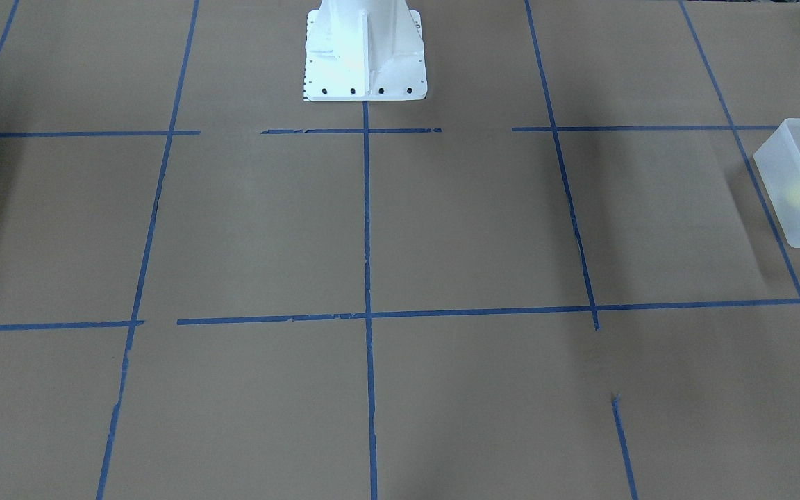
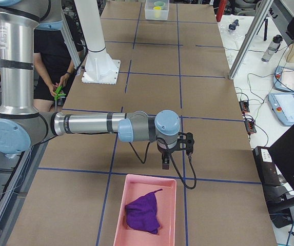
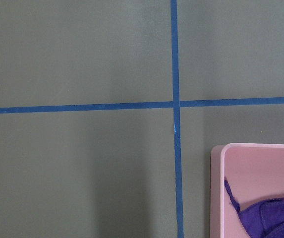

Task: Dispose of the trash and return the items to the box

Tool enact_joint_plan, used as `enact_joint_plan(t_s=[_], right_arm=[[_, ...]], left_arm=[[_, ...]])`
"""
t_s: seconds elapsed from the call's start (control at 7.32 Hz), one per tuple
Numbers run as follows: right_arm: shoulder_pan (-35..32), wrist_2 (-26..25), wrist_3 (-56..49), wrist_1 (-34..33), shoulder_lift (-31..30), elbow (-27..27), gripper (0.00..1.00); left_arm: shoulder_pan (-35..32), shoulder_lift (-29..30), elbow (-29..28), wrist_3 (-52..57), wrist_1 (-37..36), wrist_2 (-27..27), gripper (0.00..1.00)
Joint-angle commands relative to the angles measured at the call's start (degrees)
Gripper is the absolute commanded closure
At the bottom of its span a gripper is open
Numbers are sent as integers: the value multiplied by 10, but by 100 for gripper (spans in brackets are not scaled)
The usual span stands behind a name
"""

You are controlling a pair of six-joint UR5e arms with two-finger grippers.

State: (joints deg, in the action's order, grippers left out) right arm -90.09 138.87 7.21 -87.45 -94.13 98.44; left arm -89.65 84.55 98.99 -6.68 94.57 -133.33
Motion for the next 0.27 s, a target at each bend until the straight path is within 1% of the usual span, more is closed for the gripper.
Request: enact_joint_plan(t_s=[0.0, 0.14], right_arm=[[0, 0, 0, 0, 0, 0, 0], [0, 1, 0, 0, 1, 0, 0]], left_arm=[[0, 1, 2, -1, 0, 0, 0], [0, 1, 1, -1, 0, 0, 0]])
